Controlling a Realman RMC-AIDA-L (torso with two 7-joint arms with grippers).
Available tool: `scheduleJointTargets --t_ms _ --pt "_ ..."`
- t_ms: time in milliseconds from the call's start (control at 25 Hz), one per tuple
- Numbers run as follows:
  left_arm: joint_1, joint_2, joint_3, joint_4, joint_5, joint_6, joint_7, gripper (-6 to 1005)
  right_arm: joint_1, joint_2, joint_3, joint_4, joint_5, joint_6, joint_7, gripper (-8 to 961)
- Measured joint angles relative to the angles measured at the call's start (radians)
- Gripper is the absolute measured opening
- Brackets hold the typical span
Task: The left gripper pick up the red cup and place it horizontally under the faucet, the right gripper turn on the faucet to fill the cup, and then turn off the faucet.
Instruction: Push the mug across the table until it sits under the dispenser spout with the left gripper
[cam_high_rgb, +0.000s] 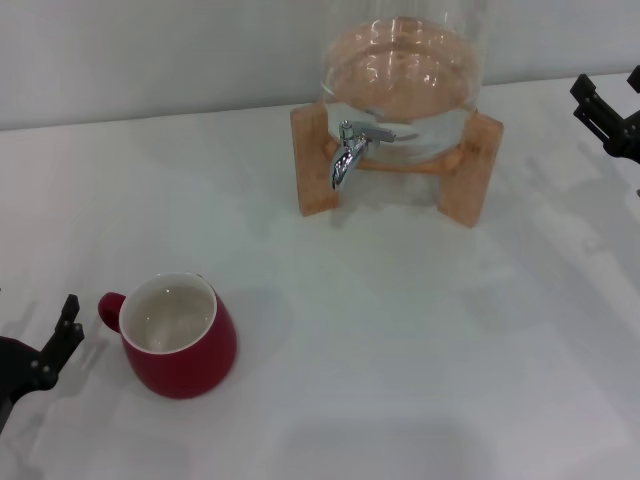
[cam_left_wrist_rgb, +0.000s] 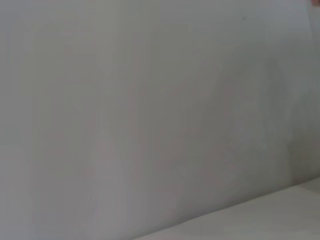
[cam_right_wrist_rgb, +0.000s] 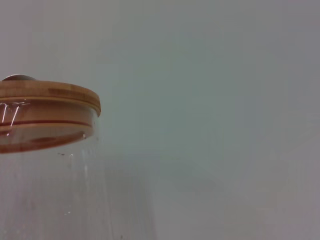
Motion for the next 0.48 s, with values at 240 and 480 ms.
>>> scheduleJointTargets --t_ms 240,480 --pt "0.0 -0.001 0.022 0.0 0.0 -0.003 0.009 863 0.0 0.0 0.0 0.0 0.0 0.0 0.0 866" --pt "0.004 -0.001 0.027 0.0 0.0 -0.006 0.018 863 0.0 0.0 0.0 0.0 0.0 -0.001 -0.002 866"
